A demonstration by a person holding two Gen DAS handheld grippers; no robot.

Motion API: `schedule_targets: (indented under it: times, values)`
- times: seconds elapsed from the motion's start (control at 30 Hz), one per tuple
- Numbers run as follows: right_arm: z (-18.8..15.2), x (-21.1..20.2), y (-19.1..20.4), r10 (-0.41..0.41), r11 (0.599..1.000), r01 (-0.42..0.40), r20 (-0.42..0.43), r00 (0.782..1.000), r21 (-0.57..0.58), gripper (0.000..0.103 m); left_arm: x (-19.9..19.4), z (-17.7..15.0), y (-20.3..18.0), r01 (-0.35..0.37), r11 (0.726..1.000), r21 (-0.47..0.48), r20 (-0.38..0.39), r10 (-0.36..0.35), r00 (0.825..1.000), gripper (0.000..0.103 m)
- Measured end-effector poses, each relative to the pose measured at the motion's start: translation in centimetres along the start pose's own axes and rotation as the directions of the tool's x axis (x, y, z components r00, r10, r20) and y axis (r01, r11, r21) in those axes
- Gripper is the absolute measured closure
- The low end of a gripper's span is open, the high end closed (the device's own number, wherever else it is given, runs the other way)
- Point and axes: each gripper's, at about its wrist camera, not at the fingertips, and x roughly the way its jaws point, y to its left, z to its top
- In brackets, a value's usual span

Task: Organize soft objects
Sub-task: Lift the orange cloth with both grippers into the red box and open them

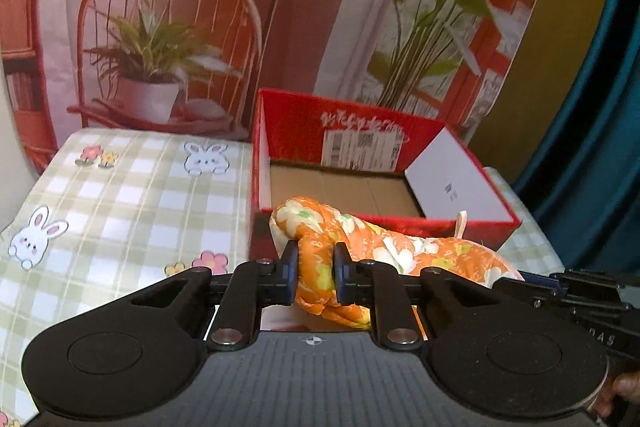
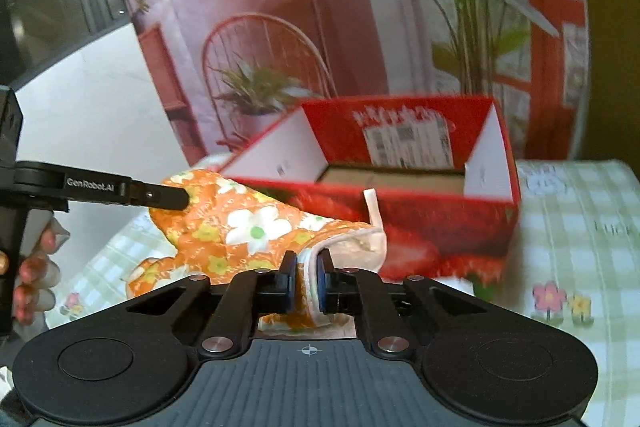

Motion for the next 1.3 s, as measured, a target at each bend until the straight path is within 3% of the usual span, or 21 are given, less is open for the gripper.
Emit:
schedule_targets:
  times: [0.57, 0.8, 0.93, 1.07, 1.3]
  values:
    - [7.8, -0.7, -0.1, 0.045, 0.998, -0.041, 0.085, 0.995, -0.048, 0.096, 0.4, 5.9, -0.5, 0.034, 0.999, 0.009, 0.153, -0.035, 0.988, 0.085]
    - [10.3, 2.1, -1.7, -0.002, 0.997, 0.009, 0.081, 0.997, -0.078, 0.096, 4.6, 8.7, -0.6, 0.011, 1.0, 0.022, 0.176, -0.014, 0.984, 0.085]
    - [11.4, 6.5, -3.6, -0.076, 0.992, 0.079, 0.038, 0.996, -0.097, 0.096, 9.8, 9.7, -0.7, -0.026, 0.999, 0.027, 0.146, 0.021, 0.989, 0.085]
    - [11.4, 11.0, -5.5, -0.139, 0.986, 0.134, -0.041, 0.989, -0.095, 0.096, 14.1, 9.7, -0.8, -0.054, 0.998, 0.028, 0.057, 0.052, 0.997, 0.085]
    - [9.8, 15.4, -7.2, -0.2, 0.979, 0.191, -0.162, 0.966, -0.072, 0.096, 17.0, 8.8, -1.5, -0.069, 0.995, 0.072, -0.036, 0.072, 0.997, 0.085]
